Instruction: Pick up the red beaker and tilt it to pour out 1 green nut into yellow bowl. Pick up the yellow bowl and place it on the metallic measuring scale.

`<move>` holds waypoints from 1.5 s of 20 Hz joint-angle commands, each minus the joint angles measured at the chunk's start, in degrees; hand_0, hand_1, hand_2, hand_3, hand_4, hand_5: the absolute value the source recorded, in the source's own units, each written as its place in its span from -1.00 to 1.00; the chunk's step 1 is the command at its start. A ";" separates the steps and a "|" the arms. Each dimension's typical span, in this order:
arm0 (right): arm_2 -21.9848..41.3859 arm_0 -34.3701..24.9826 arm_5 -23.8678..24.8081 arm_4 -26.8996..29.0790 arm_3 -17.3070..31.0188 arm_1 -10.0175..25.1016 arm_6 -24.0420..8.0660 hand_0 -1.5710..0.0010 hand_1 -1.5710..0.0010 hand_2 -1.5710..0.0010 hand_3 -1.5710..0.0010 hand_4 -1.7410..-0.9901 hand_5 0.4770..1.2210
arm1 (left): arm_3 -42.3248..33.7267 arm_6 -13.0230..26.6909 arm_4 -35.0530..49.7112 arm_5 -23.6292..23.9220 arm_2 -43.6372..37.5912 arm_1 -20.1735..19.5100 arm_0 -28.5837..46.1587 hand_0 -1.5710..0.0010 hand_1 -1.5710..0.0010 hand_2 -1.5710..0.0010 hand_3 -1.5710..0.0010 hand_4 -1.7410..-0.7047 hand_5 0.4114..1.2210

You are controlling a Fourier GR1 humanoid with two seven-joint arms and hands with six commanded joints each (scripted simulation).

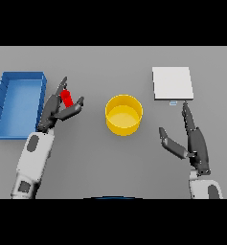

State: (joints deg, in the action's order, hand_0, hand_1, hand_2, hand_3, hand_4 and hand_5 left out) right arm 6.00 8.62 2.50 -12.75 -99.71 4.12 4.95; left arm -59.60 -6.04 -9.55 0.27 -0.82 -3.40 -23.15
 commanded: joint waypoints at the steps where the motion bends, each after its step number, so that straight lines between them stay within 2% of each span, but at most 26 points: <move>1: 0.23 0.50 0.13 -0.38 -0.40 0.00 0.18 1.00 1.00 1.00 1.00 0.27 -0.56 | 1.40 -0.98 0.37 -0.29 -0.63 -0.33 -0.77 1.00 1.00 1.00 1.00 -0.19 -0.31; 4: 0.19 -0.35 0.03 -0.48 0.27 0.12 -0.49 1.00 1.00 1.00 1.00 0.28 -0.56 | 3.33 -2.22 0.92 0.61 -1.48 0.79 -2.19 1.00 1.00 1.00 1.00 -0.24 -0.28; 5: -0.31 -0.32 -0.13 -0.17 0.28 0.66 -0.12 1.00 1.00 1.00 1.00 0.28 -0.56 | 3.70 -3.10 1.63 0.90 -2.12 1.29 -2.53 1.00 0.97 0.91 0.96 -0.30 -0.23; 6: -0.51 -0.11 -0.33 0.16 -0.19 0.96 -0.01 1.00 1.00 1.00 1.00 0.28 -0.56 | 4.74 -3.57 1.92 1.48 -2.66 1.77 -3.01 0.85 0.81 0.77 0.84 -0.36 -0.16; 7: -0.57 -0.23 -0.30 0.07 0.24 1.02 0.15 1.00 1.00 1.00 1.00 0.29 -0.55 | 5.54 -2.72 2.57 1.78 -3.42 2.06 -4.00 0.64 0.58 0.54 0.63 -0.44 -0.08; 8: -0.32 0.08 -0.35 0.00 -0.24 0.91 0.34 1.00 1.00 1.00 1.00 0.29 -0.55 | 5.58 -2.40 2.39 2.58 -3.57 2.21 -3.83 0.44 0.39 0.33 0.30 -0.43 0.14; 9: -0.95 -0.18 -0.45 0.44 -0.03 1.37 -0.10 1.00 1.00 1.00 1.00 0.29 -0.55 | 5.77 -1.65 1.47 3.72 -3.21 2.36 -4.63 0.16 0.11 0.07 0.08 -0.53 0.31; 11: -0.25 -0.08 -0.42 0.21 0.31 0.51 0.13 1.00 1.00 1.00 1.00 0.30 -0.55 | 6.81 -2.67 0.48 3.22 -2.82 1.81 -5.44 -0.26 -0.29 -0.32 -0.18 -0.68 0.56; 12: -0.22 -0.01 -0.19 0.06 0.38 0.33 0.35 1.00 1.00 1.00 1.00 0.30 -0.55 | 7.16 -3.97 -0.05 3.19 -2.08 2.03 -5.51 -0.41 -0.43 -0.45 -0.24 -0.73 0.65; 13: -0.12 0.70 -0.12 -0.01 0.26 0.23 0.99 1.00 1.00 1.00 1.00 0.31 -0.55 | 7.66 -5.95 -0.50 3.20 -1.71 1.86 -5.40 -0.53 -0.55 -0.56 -0.39 -0.67 0.72; 15: 0.02 0.16 0.01 0.07 0.01 -0.16 0.26 1.00 1.00 1.00 1.00 0.28 -0.55 | 6.27 -3.34 -0.73 2.79 -1.44 2.10 -4.97 -0.70 -0.71 -0.72 -0.61 -0.58 0.82; 16: 0.15 0.07 0.35 -0.40 0.13 -0.33 -0.23 1.00 1.00 1.00 1.00 0.29 -0.55 | 6.28 -3.07 -1.13 3.45 -1.47 2.67 -4.98 -0.76 -0.77 -0.78 -0.69 -0.55 0.85; 17: 0.24 0.02 0.31 -0.30 0.11 -0.49 -0.10 1.00 1.00 1.00 1.00 0.29 -0.55 | 6.34 -2.38 -0.76 3.80 -1.94 2.44 -5.27 -0.81 -0.81 -0.82 -0.75 -0.64 0.85; 20: -0.53 1.29 -0.23 0.53 -0.26 0.47 1.50 1.00 1.00 1.00 1.00 0.28 -0.55 | 4.55 -4.00 1.68 4.66 -2.68 2.85 -4.65 -0.90 -0.90 -0.91 -0.87 -0.81 0.78; 21: -0.53 0.59 -0.03 0.09 -0.24 0.70 0.50 1.00 1.00 1.00 1.00 0.29 -0.54 | 2.67 -3.63 2.73 4.62 -2.64 3.00 -4.38 -0.92 -0.92 -0.93 -0.90 -0.85 0.77; 23: 0.20 0.98 0.48 -1.03 -0.19 0.17 0.73 1.00 1.00 1.00 1.00 0.28 -0.54 | 1.23 -3.16 3.13 5.60 -2.24 2.92 -4.77 -0.95 -0.95 -0.95 -0.93 -0.90 0.74; 26: -0.59 0.07 0.54 -0.64 0.76 0.74 1.81 1.00 1.00 1.00 1.00 0.27 -0.52 | -3.02 -0.85 1.69 5.55 0.61 1.03 -4.53 -0.97 -0.98 -0.98 -0.97 -0.95 0.73; 30: -0.09 1.57 -0.09 -0.97 -0.62 1.27 2.74 1.00 1.00 1.00 1.00 0.30 -0.49 | -6.35 5.56 -4.85 3.90 7.54 -3.43 -6.44 -0.99 -0.99 -0.99 -0.99 -0.98 0.76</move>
State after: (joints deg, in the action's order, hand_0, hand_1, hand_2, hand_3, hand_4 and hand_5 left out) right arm 5.91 10.21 2.40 -13.71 -100.33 5.40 7.81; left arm -65.96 -0.60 -14.27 4.17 6.71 -6.82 -29.59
